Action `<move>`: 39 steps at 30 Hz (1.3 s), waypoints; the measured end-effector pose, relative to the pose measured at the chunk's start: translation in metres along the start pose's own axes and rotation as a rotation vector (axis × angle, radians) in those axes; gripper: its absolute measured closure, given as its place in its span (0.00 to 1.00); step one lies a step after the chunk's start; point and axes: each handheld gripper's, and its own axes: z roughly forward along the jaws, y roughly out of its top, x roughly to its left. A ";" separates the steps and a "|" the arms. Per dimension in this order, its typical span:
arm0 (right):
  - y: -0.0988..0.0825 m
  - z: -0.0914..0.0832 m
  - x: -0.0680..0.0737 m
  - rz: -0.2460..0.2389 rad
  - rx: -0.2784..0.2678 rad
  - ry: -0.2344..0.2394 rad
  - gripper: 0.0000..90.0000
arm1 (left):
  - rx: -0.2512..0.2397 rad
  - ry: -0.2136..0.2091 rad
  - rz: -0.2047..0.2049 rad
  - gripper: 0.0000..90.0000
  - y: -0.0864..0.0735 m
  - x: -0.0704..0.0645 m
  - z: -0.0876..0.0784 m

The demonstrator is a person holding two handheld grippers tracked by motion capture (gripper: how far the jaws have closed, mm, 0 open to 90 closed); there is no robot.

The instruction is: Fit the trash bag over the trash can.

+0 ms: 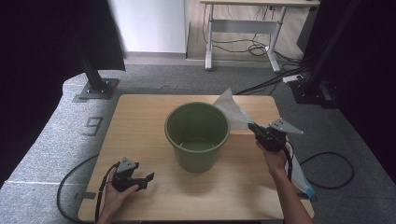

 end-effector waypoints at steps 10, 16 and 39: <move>0.028 -0.019 -0.005 0.003 -0.080 -0.027 0.99 | -0.007 0.005 -0.012 0.18 -0.001 0.002 -0.002; 0.037 -0.028 -0.013 0.023 -0.125 -0.048 0.99 | -0.006 0.008 -0.012 0.18 -0.001 0.003 -0.002; 0.075 -0.072 0.013 -0.034 -0.289 0.023 0.99 | -0.008 0.009 -0.017 0.18 -0.001 0.005 -0.005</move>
